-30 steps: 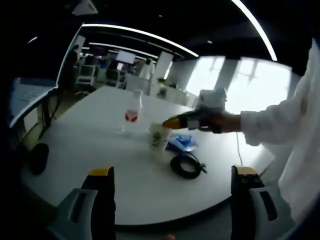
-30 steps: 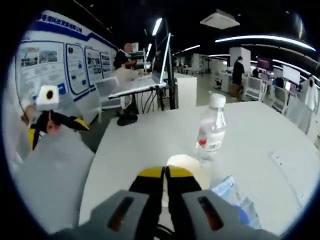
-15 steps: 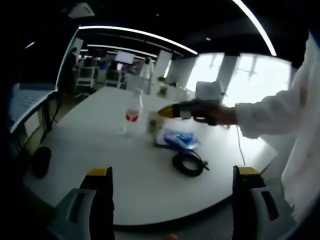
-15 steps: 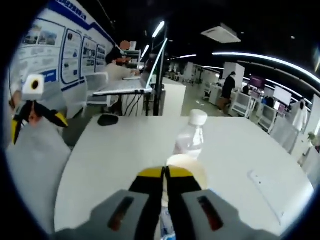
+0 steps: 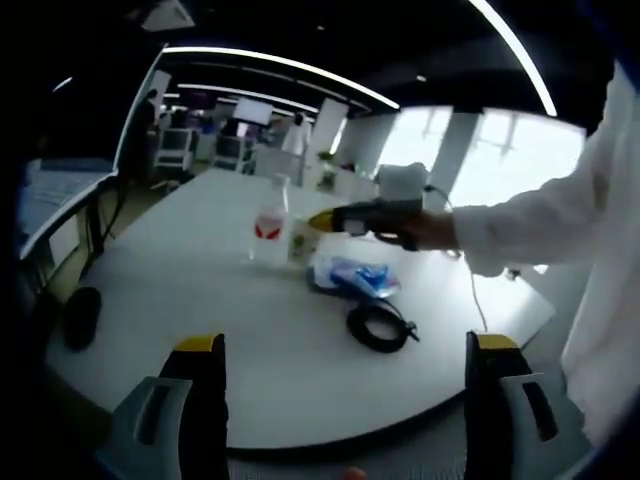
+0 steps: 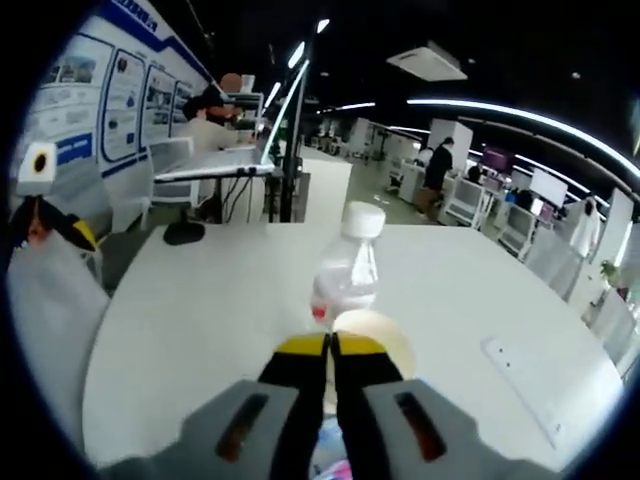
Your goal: Arrange the tabletop items into an orderly group along one side of the table until the central work area is clear of visible clutter.
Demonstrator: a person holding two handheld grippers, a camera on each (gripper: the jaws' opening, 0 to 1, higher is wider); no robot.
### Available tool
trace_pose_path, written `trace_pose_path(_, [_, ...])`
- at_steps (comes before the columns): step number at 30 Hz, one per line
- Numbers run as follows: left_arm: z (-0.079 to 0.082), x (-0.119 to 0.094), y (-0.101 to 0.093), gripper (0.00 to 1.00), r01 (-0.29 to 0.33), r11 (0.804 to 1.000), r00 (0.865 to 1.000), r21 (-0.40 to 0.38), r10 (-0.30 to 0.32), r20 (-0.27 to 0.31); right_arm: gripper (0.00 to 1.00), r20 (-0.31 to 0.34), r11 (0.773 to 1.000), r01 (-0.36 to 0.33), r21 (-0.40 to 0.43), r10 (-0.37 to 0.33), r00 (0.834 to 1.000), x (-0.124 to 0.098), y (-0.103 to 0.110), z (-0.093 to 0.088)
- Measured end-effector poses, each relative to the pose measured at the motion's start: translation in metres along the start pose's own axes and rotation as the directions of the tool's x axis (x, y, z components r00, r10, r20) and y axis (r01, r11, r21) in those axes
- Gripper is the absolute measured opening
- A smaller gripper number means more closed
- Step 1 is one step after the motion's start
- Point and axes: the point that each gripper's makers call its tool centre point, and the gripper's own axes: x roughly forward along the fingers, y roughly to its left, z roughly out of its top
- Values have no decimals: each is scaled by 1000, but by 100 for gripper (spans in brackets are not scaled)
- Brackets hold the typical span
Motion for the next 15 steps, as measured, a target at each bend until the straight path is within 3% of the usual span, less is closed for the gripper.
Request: trace_pose_path(15, [1,0,4,96,-12,999,1000,-39,13,7,0,8,999,35,20,-36,999,13,-13,-5])
